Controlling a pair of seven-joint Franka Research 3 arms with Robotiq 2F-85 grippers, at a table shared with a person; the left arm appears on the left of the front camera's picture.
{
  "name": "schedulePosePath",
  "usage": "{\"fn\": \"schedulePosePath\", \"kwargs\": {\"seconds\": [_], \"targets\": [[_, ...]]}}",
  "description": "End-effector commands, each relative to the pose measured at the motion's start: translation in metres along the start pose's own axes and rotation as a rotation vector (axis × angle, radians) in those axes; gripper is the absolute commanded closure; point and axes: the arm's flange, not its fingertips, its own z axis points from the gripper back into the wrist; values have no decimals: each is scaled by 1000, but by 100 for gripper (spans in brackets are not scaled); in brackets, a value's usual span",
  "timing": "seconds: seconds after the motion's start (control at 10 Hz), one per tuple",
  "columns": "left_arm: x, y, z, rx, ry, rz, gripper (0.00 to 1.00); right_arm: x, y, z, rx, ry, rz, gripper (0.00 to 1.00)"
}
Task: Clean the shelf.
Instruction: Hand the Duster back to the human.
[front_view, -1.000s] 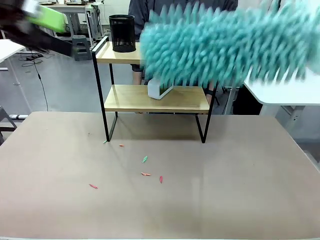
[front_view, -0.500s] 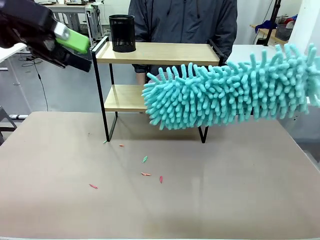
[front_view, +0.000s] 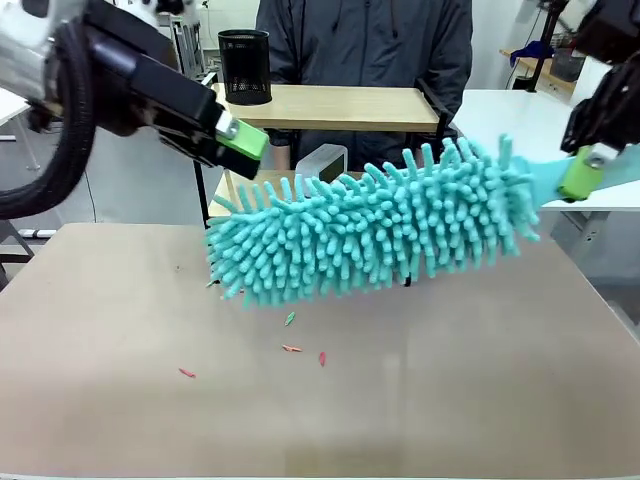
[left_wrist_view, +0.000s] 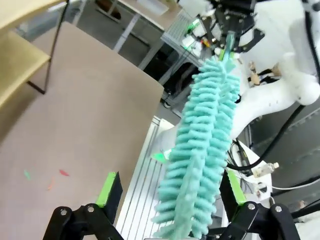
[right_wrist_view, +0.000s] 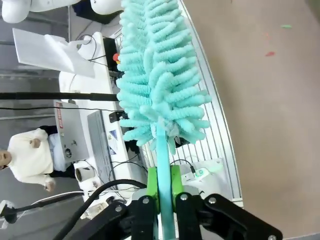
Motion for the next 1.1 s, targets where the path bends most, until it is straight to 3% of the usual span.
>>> {"fn": "schedulePosePath", "kwargs": {"seconds": [0.0, 0.5, 0.8, 0.9, 1.0], "targets": [[4, 5, -13, -112, 27, -14, 0, 0, -3, 13, 41, -44, 14, 87], [-4, 13, -44, -261, 135, -34, 0, -6, -26, 9, 101, -111, -14, 87], [-10, 13, -55, -262, 162, -68, 92, -5, -26, 7, 101, -108, -17, 87], [-11, 13, -56, -272, 175, -72, 100, -5, -27, 6, 104, -109, -17, 87], [-12, 13, -56, -268, 183, -77, 100, -6, -27, 6, 108, -110, -16, 87]]}}
